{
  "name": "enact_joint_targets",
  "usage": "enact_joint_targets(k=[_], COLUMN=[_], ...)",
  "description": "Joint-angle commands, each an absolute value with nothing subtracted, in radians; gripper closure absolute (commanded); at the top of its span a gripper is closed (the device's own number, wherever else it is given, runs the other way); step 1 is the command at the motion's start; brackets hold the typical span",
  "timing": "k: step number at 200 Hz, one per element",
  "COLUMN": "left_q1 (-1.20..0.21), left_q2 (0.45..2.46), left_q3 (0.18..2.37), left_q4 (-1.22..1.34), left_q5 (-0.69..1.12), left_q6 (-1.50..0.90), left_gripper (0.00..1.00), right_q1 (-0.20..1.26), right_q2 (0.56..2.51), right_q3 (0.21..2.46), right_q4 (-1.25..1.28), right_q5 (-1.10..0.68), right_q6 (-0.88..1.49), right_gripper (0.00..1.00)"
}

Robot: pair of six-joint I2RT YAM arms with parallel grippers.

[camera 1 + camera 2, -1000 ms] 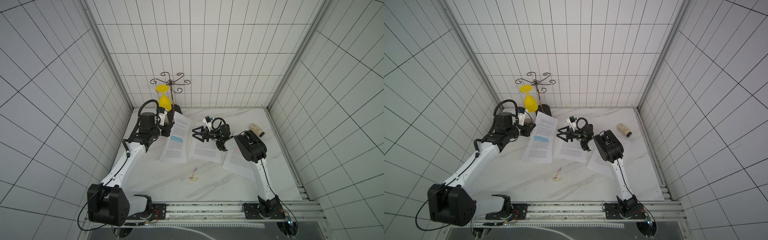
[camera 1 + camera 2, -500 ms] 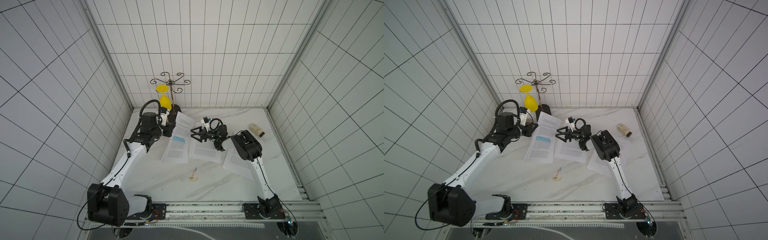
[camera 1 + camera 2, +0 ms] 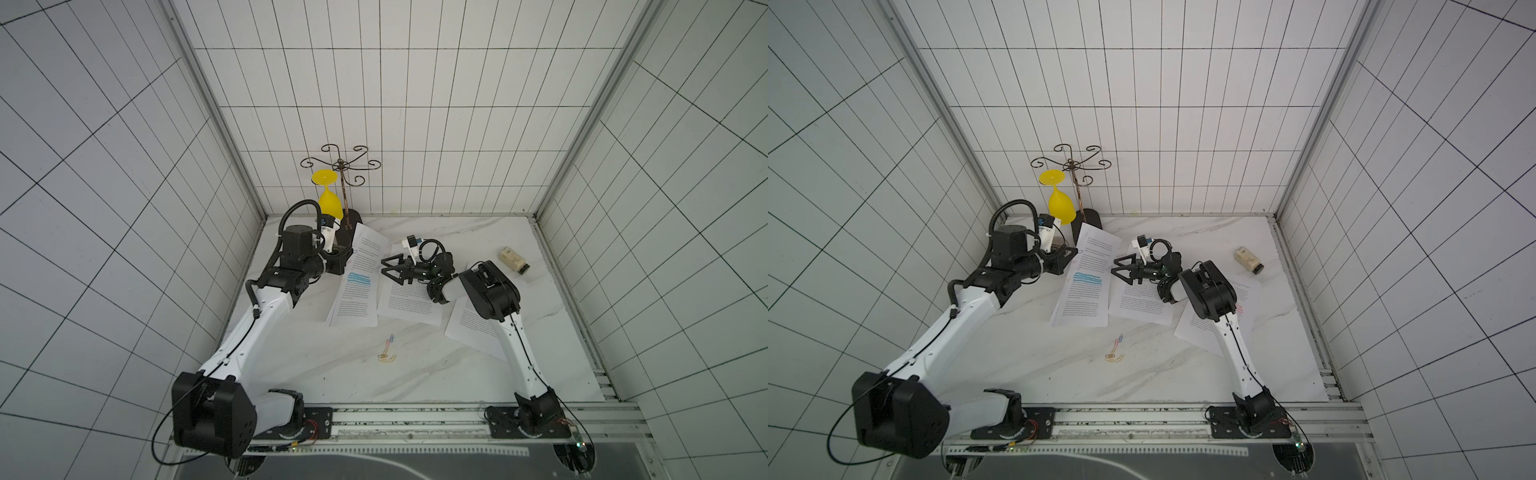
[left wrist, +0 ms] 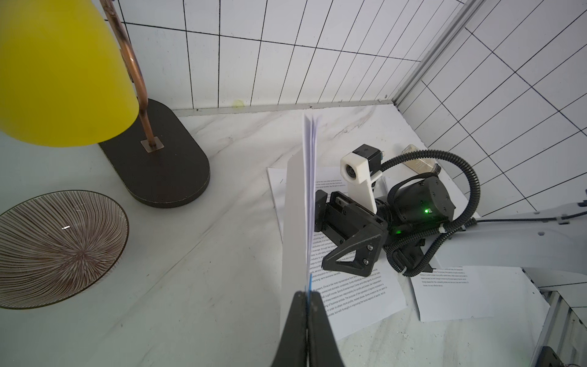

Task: Unclip the paperclips from the documents
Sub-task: Pick up the document from the center of the board.

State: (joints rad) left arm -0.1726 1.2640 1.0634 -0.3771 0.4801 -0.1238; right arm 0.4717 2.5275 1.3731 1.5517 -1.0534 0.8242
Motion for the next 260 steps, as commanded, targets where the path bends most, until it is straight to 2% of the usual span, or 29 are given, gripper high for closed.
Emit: enact_joint_targets(k=[1, 119, 122, 125, 129, 260], left_q1=[-0.182, -0.195, -0.195, -0.195, -0.198, -0.209], left_q2=[1.252, 1.22, 1.22, 1.221, 1.22, 1.214], left_q3=[1.05, 1.056, 1.058, 1.058, 1.059, 1.043], left_q4=[-0.347, -0.356, -0.356, -0.356, -0.356, -0.335], left_q5=[0.497, 0.538, 0.54, 0.54, 0.541, 0.58], left_q6=[-0.121, -0.147, -0.148, -0.15, -0.151, -0.17], left_gripper=[1.0, 1.0, 1.0, 1.0, 1.0, 1.0], right_q1=[0.475, 0.477, 0.478, 0.479, 0.48, 0.472], right_q2=[2.539, 2.58, 2.581, 2.58, 2.581, 2.579], right_q3=[1.468, 1.5, 1.5, 1.5, 1.5, 1.536], right_q4=[1.652, 1.707, 1.707, 1.707, 1.706, 1.858], right_q5=[-1.045, -1.025, -1.024, -1.023, -1.021, -1.023], right_q6=[0.863, 0.908, 0.908, 0.908, 0.908, 1.086], right_gripper=[0.16, 0.14, 0.11, 0.03, 0.02, 0.03])
